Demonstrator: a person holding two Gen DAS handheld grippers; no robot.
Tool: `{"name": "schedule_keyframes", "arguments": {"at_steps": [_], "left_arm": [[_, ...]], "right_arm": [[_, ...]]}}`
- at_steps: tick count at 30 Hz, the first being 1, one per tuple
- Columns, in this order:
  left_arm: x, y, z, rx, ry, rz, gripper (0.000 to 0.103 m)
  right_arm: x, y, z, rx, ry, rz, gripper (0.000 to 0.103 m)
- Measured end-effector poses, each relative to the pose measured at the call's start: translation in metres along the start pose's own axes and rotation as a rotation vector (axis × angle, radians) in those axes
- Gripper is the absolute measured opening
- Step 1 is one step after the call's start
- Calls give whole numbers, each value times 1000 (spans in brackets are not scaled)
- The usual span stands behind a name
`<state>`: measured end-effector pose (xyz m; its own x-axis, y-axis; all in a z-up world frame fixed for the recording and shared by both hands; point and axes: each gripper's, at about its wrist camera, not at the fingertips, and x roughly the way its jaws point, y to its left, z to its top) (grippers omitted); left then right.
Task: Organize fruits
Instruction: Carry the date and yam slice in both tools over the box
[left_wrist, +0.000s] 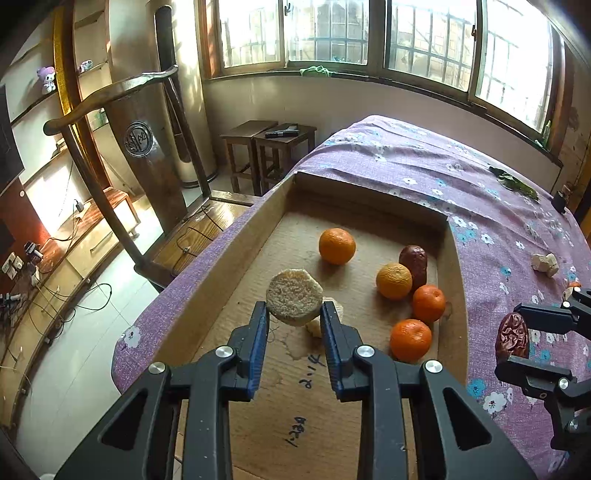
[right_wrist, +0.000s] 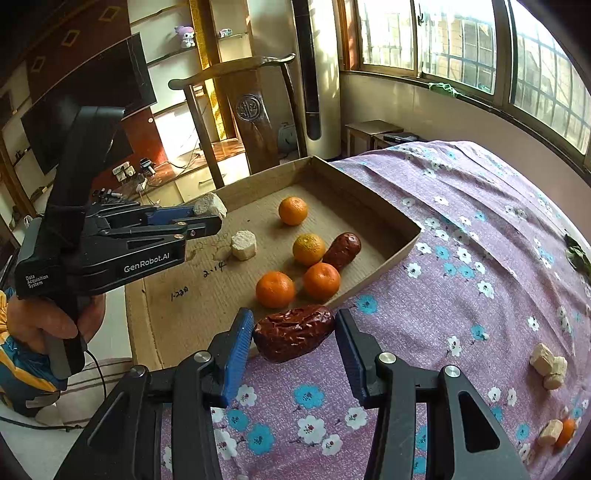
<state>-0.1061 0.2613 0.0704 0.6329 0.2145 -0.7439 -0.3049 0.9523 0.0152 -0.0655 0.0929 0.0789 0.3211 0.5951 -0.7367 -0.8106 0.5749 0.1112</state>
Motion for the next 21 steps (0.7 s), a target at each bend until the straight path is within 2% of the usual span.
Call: {"name": "schedule_keyframes", "arguments": {"at_steps": [8,21], "left_arm": [[11,21,-2,-29,47,-20,28],[31,25,-9,-23,107,-10,28]], "right_arm": [[19,22,11,-43,24,49,50],[64,46,17,-96,102,113,51]]}}
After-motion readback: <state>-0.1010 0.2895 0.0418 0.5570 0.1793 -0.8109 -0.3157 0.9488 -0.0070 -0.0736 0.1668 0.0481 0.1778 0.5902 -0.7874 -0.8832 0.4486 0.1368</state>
